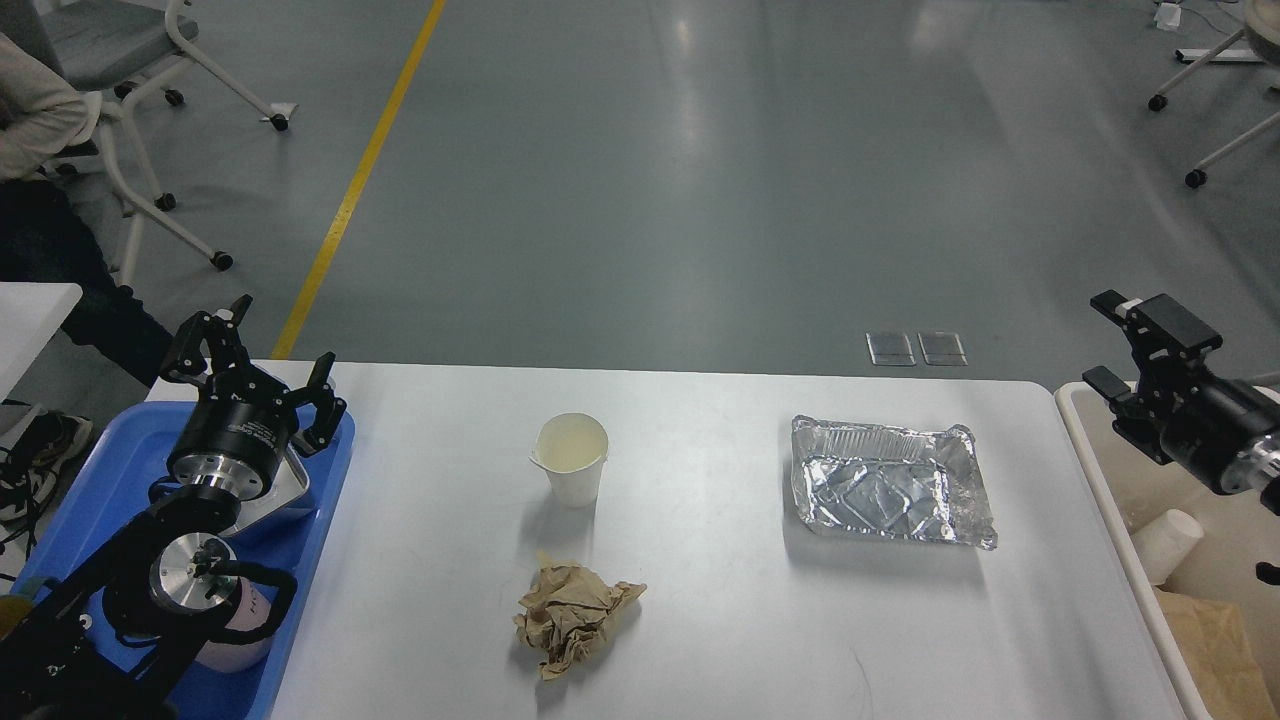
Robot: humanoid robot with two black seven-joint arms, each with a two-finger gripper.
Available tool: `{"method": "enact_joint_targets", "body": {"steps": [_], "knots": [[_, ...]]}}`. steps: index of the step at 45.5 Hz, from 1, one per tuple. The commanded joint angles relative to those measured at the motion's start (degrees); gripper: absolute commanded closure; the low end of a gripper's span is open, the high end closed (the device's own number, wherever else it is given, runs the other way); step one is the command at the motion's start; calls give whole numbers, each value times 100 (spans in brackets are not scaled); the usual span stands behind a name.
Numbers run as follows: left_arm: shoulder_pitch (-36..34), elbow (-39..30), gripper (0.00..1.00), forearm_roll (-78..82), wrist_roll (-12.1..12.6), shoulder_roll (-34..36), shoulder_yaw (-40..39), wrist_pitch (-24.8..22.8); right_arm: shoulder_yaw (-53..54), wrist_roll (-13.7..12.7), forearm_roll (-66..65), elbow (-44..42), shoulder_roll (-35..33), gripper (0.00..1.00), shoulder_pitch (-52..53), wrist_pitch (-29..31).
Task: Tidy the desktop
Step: 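Raise the left gripper away from the blue tray, then reach the right gripper to the edge of the foil tray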
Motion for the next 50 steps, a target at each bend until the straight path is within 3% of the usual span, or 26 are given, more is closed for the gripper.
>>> {"method": "enact_joint_targets", "body": {"steps": [1, 2, 5, 21, 24, 31, 34, 50], "knots": [[29, 3, 4, 26, -720, -40, 47, -17, -60, -225, -863, 420, -502, 0, -41, -48], [20, 12, 4, 35, -1053, -32, 82, -17, -286, -208, -1152, 412, -817, 0, -14, -22], [12, 64, 4, 61, -1284, -6, 108, -17, -569, -190, -1426, 429, -1153, 0, 38, -39], [11, 337, 4, -9, -1258, -84, 109, -52, -1527, -217, -2086, 1106, -3253, 0, -58, -39], [11, 337, 4, -26, -1092, -93, 109, -210, -1616, -199, -2226, 1185, -3614, 0, -58, -48], [20, 407, 4, -211, 76, -146, 12, -676, -1721, -138, -2964, 1352, -4177, 0, -76, -48], [20, 521, 4, -325, 376, -199, -6, -694, -1826, -120, -3245, 1361, -4370, 0, -85, -57], [11, 618, 4, -334, 368, -322, -23, -729, -2055, -111, -3422, 1352, -4652, 0, -102, -364]]}}
